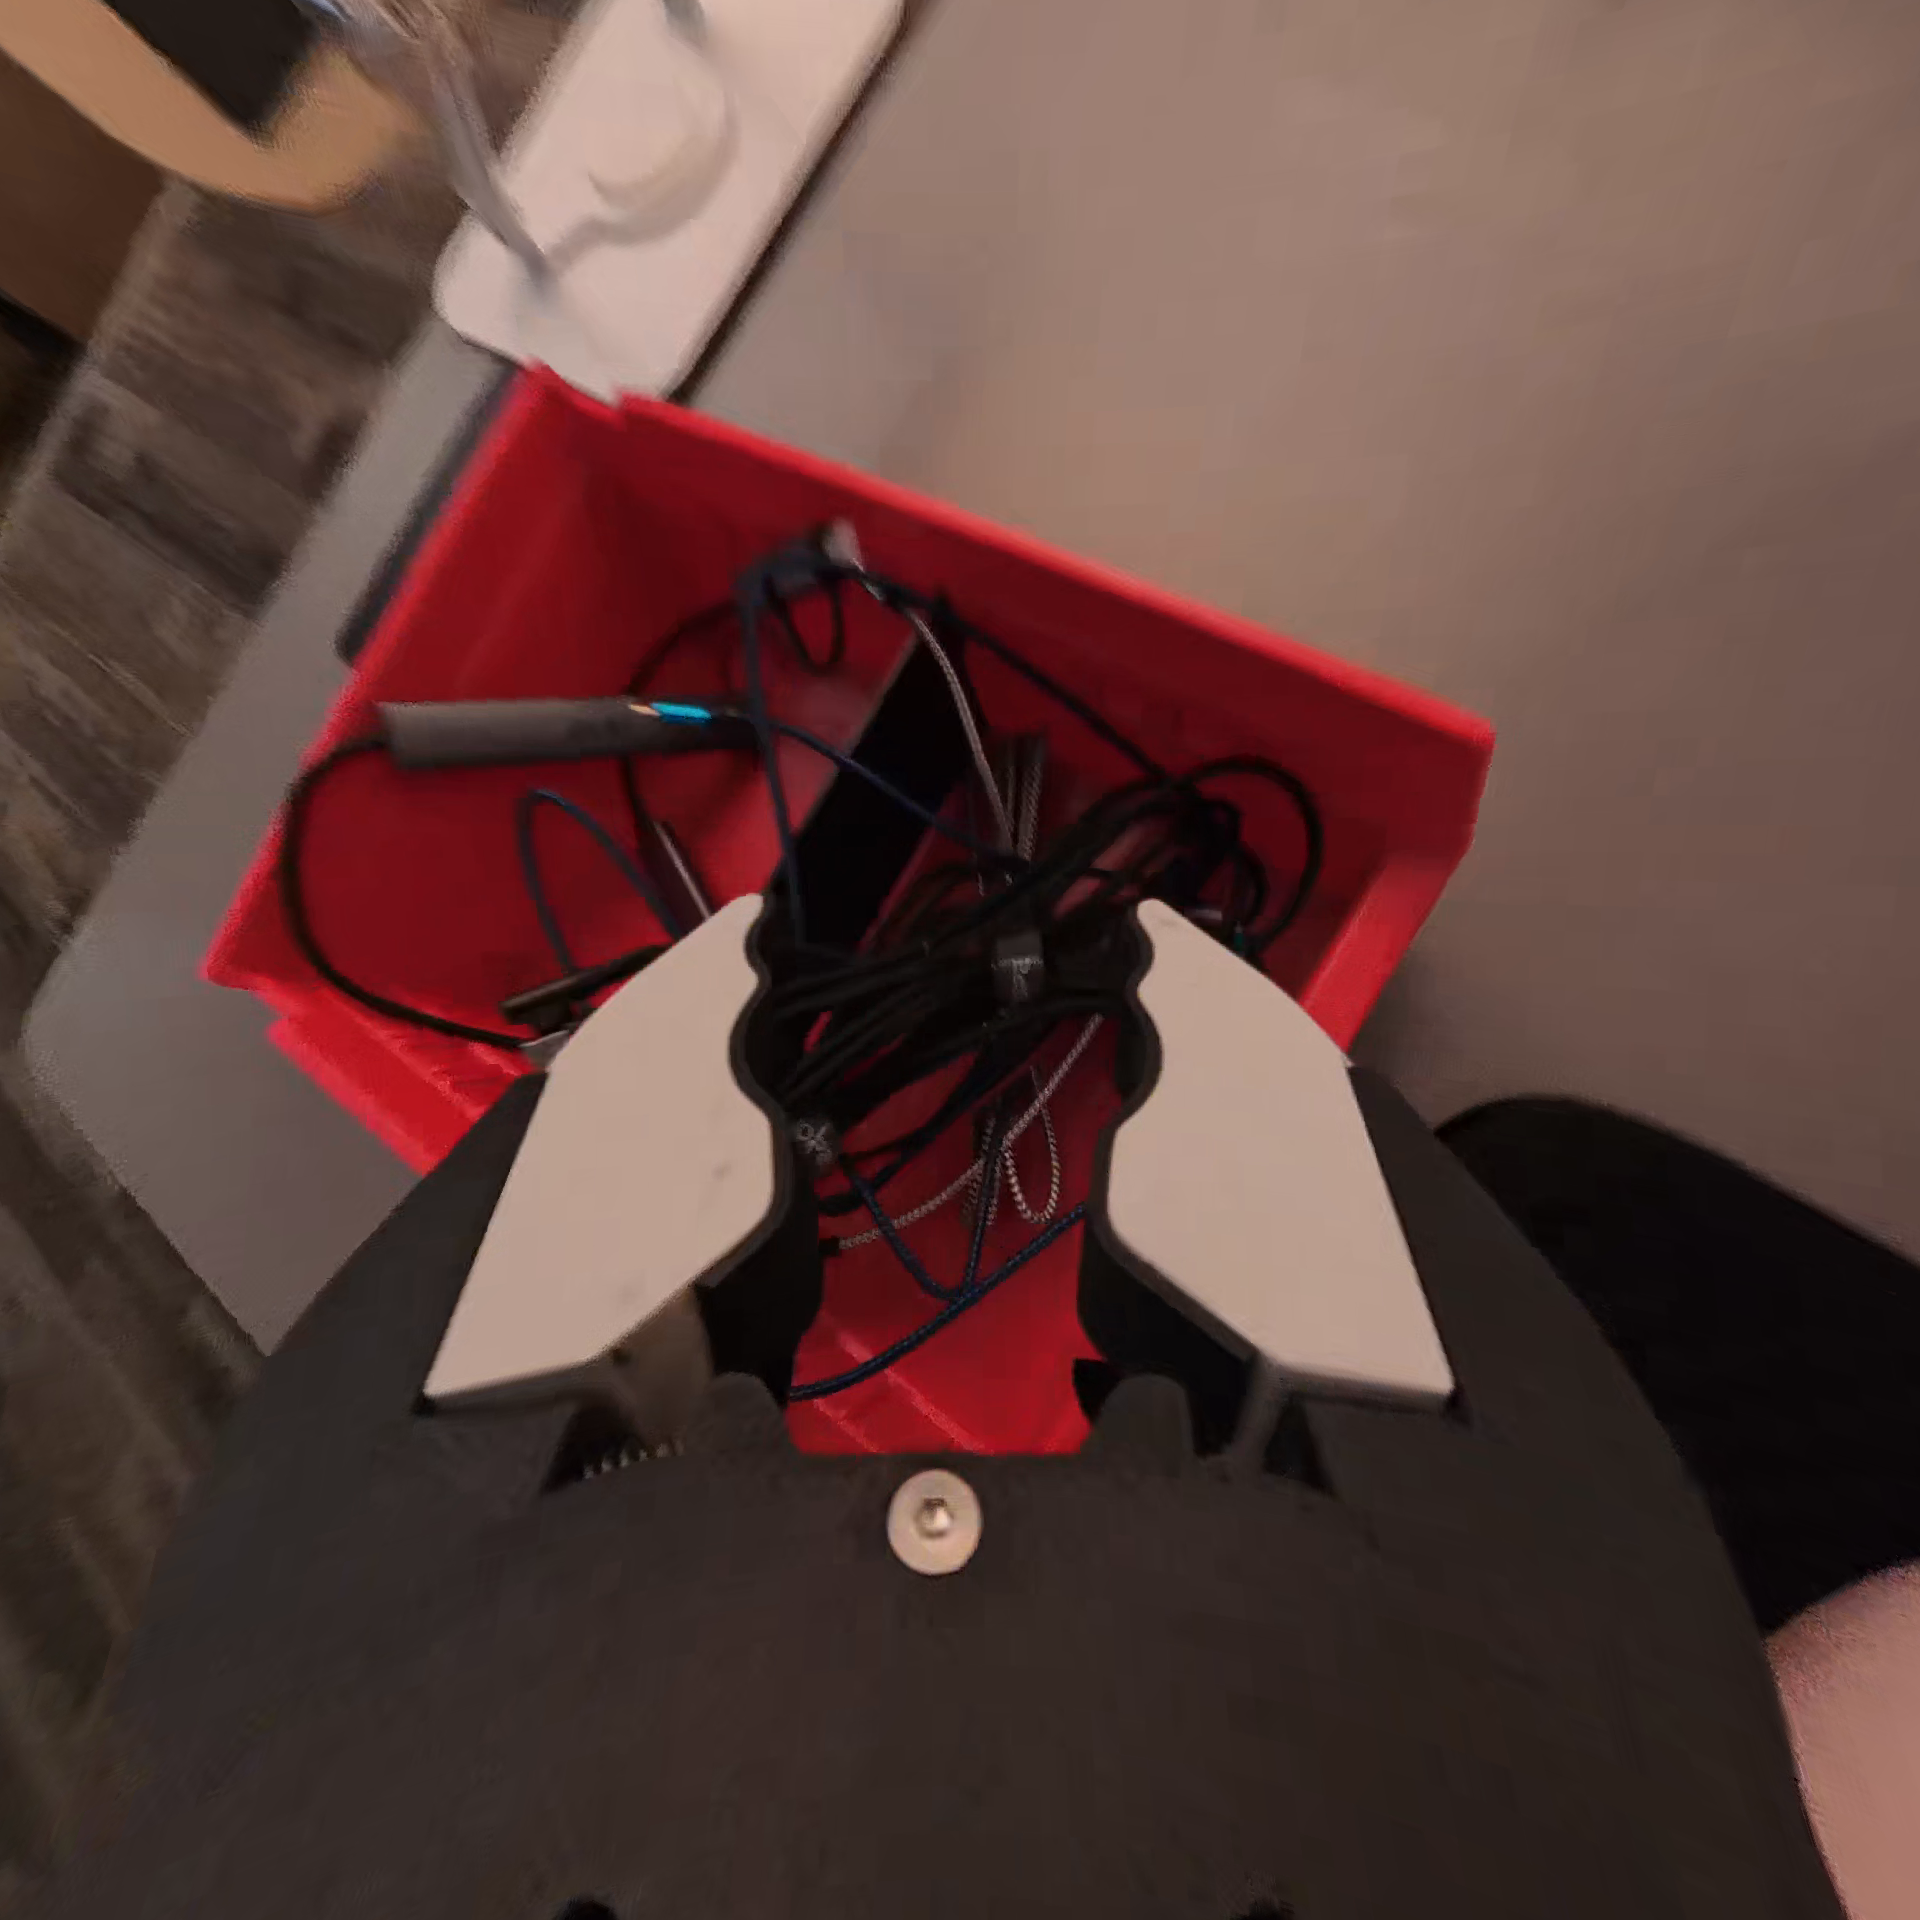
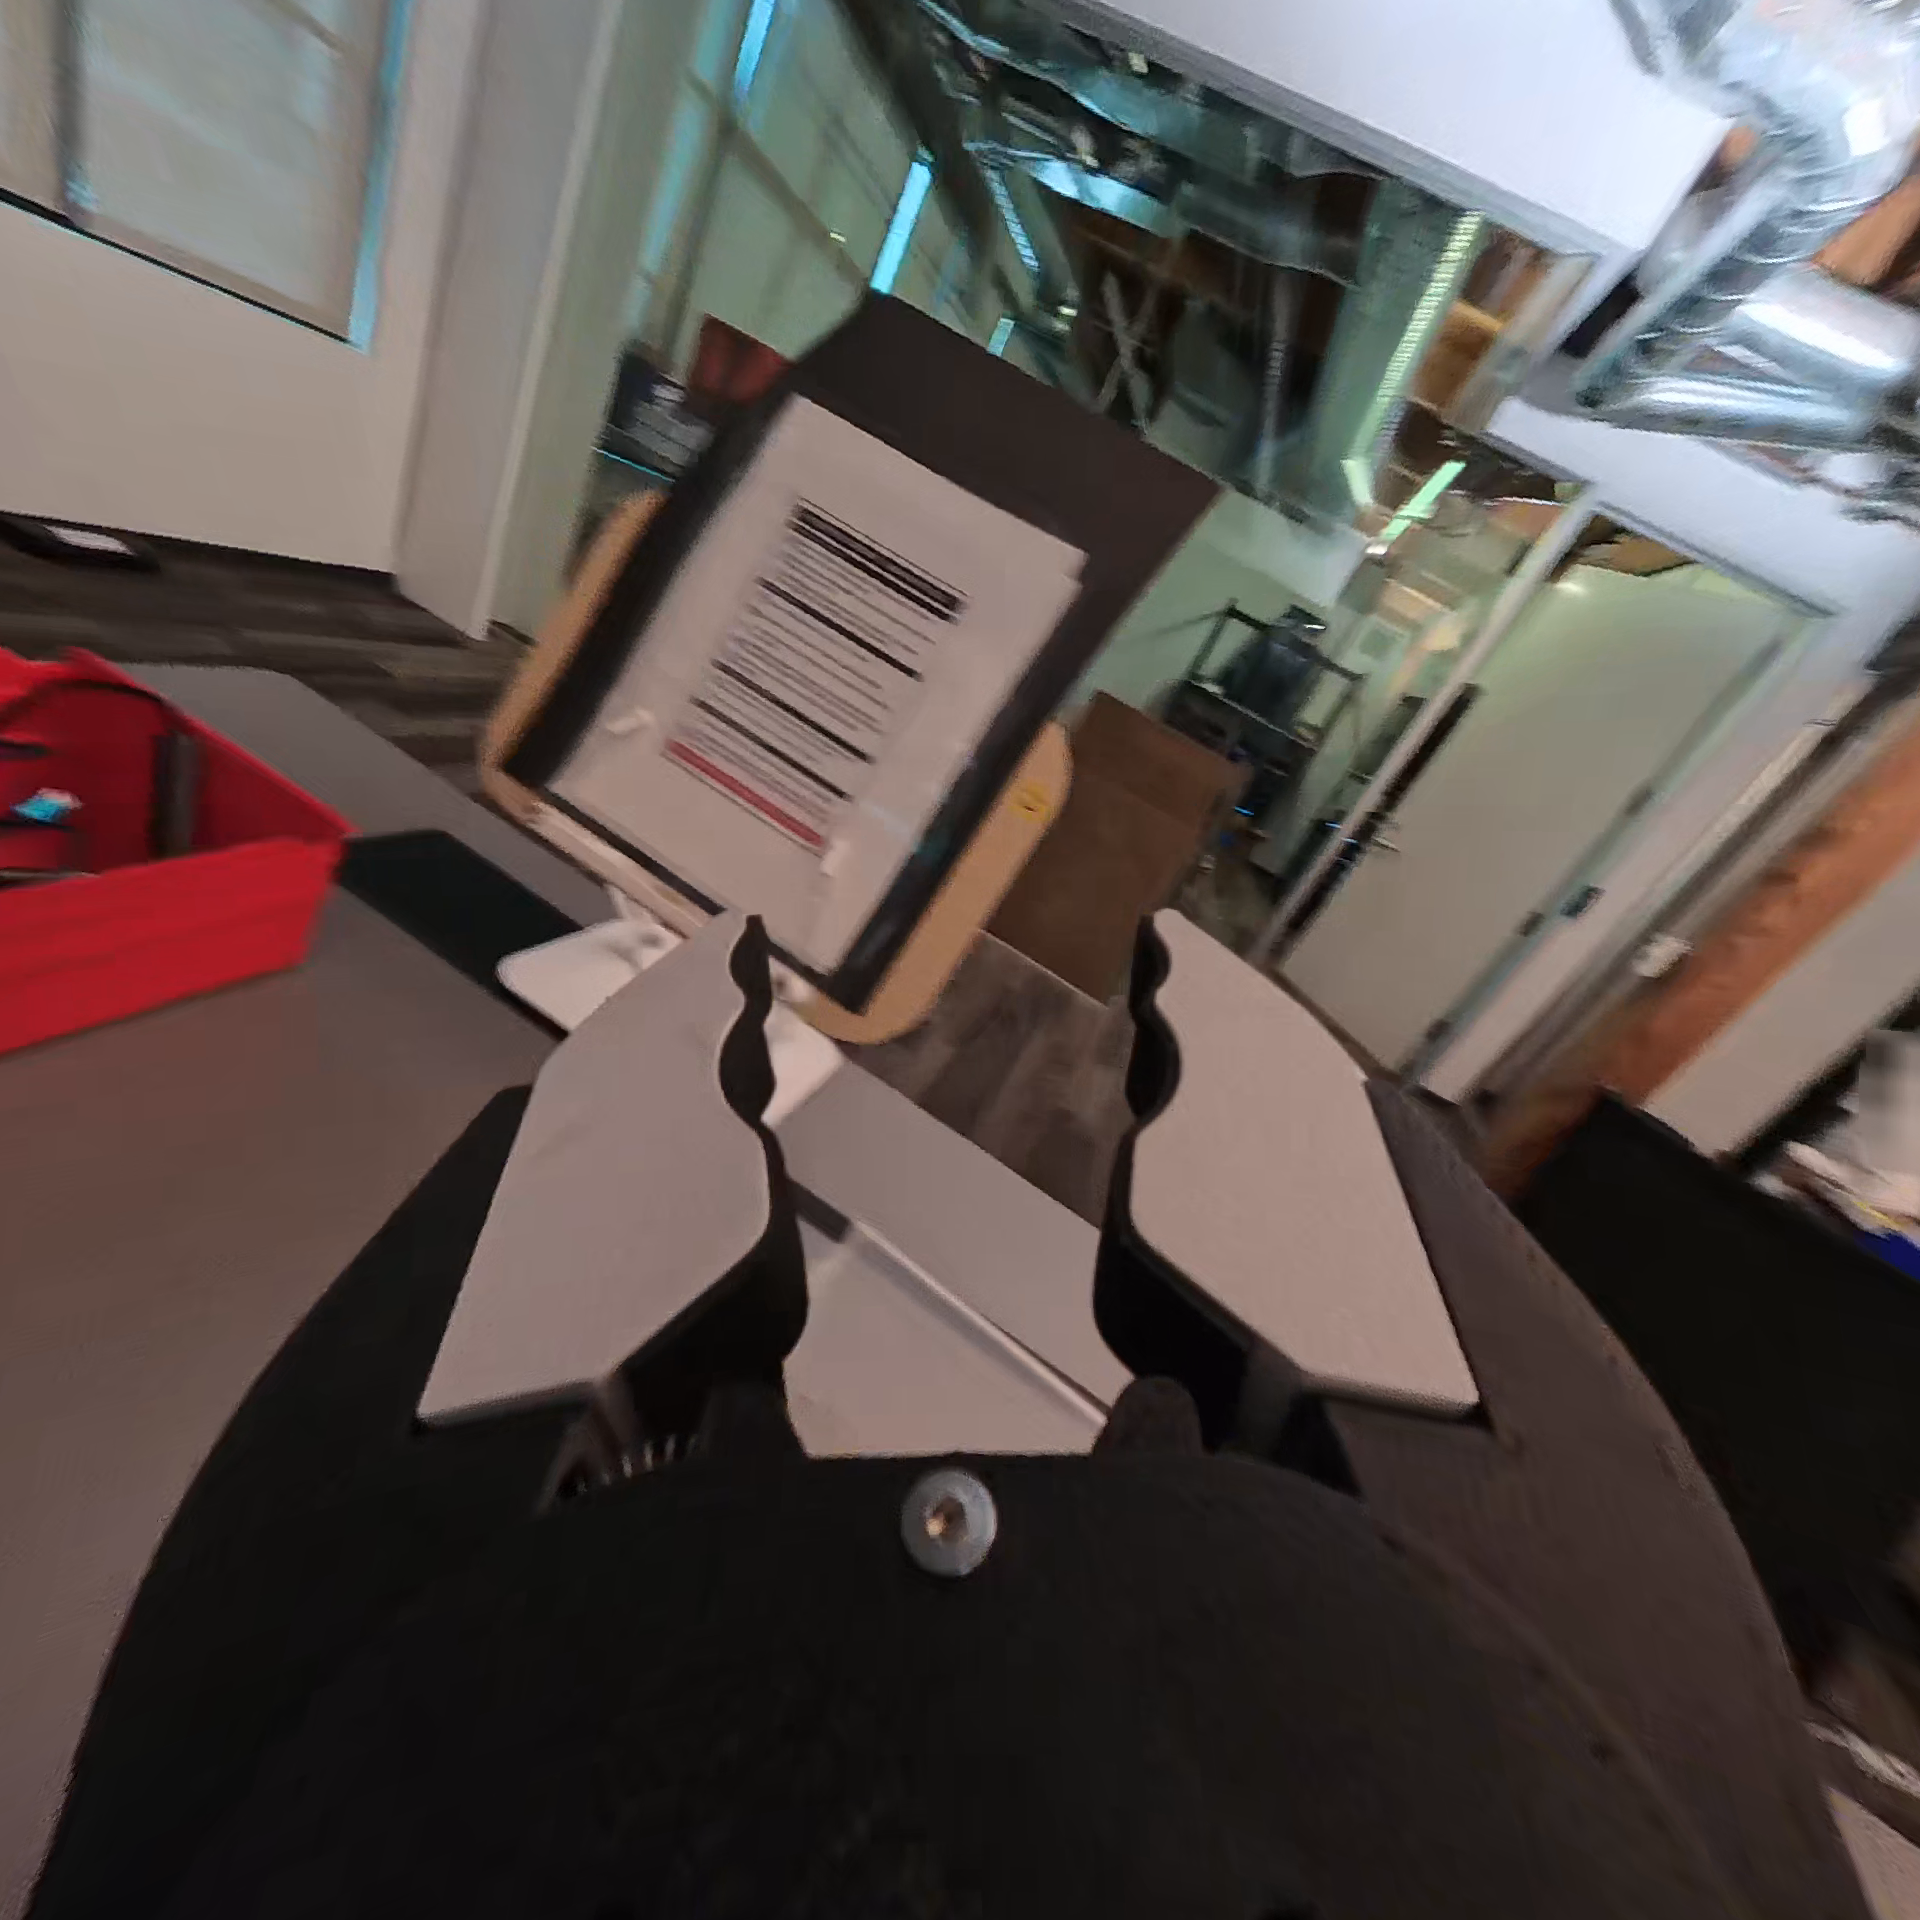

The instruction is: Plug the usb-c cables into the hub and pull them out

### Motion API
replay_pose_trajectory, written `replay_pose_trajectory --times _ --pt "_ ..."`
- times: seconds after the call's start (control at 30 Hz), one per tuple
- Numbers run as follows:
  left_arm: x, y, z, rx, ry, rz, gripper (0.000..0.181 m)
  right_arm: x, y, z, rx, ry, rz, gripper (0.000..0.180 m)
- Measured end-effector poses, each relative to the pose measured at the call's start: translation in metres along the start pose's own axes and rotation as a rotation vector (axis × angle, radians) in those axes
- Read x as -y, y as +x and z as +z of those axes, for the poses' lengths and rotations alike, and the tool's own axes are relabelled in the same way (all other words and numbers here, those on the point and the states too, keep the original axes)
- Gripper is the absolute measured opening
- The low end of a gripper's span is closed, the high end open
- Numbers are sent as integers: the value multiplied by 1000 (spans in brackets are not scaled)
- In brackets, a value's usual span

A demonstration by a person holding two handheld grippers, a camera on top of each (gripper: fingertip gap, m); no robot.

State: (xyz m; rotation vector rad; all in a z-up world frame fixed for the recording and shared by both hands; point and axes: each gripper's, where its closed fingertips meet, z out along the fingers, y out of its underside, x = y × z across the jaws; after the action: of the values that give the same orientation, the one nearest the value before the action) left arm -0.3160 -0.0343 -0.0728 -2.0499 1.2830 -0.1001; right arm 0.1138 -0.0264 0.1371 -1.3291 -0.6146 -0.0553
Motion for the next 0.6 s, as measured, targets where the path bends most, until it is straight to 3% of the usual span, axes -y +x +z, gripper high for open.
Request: replay_pose_trajectory --times 0.23,0.37,0.47,0.6 --pt "-34 1 47 -9 -302 78 54 38 -66 21 263 113 91 67" --pt "-41 2 60 -16 -389 118 49 32 -83 22 368 170 151 67" --pt "-40 9 65 -54 -427 177 32 13 -89 30 443 104 201 67" --pt "-36 11 57 -65 -443 187 22 -13 -81 44 436 22 237 66"
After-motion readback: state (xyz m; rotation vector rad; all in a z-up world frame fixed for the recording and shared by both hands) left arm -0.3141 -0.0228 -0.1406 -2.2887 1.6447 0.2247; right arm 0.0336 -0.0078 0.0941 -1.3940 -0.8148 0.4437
